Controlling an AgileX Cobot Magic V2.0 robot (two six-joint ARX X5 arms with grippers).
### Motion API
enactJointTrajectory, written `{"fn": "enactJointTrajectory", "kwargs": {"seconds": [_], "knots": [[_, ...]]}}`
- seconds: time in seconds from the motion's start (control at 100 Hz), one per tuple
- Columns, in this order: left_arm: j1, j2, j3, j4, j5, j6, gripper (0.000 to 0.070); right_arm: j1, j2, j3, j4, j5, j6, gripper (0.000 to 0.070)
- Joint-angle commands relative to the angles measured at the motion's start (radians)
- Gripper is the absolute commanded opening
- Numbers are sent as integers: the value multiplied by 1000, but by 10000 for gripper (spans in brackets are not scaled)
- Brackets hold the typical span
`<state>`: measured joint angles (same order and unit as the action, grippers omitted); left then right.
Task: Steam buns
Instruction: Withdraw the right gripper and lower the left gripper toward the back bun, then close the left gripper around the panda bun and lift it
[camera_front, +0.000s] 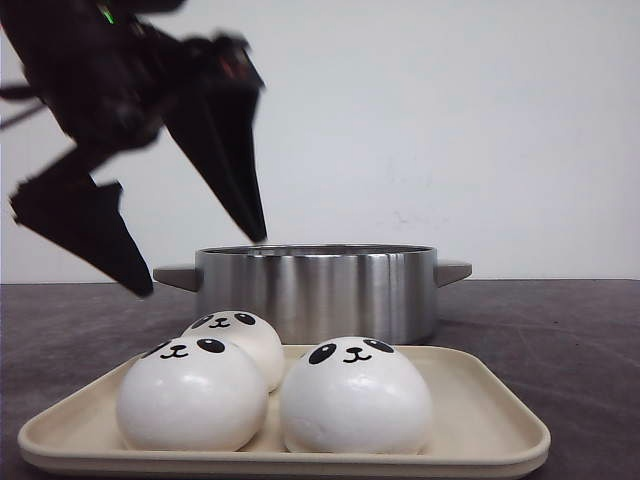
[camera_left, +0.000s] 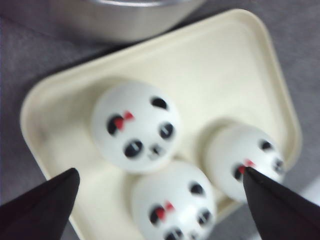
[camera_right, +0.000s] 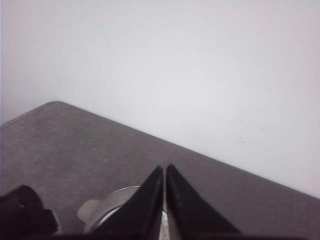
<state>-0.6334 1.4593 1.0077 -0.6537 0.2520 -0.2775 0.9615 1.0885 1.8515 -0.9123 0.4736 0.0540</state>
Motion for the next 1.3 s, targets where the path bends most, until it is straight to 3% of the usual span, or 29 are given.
{"fn": "enactJointTrajectory", "kwargs": {"seconds": [0.0,0.42,0.48,0.58,0.87,0.92,1.04,1.11,1.29], "knots": [[-8,34,13,26,-16,-3,635,11,13,14,5,-2,24,2],[-8,157,13,80,-51,-5,630,12,7,14,-13,-2,68,2],[-8,163,13,80,-56,-5,610,12,5,14,-13,-2,71,2],[-8,168,13,74,-74,-16,502,12,3,14,-13,-2,75,2],[-8,212,13,50,-72,-46,497,12,3,14,-17,-2,80,2],[-8,215,13,48,-73,-46,434,12,3,14,-17,-2,85,2],[-8,215,13,47,-72,-45,126,12,3,14,-17,-2,93,2],[-8,215,13,46,-72,-44,13,12,3,14,-17,-2,93,2],[-10,205,24,42,-26,-44,1,12,3,14,-20,-2,96,2]]}}
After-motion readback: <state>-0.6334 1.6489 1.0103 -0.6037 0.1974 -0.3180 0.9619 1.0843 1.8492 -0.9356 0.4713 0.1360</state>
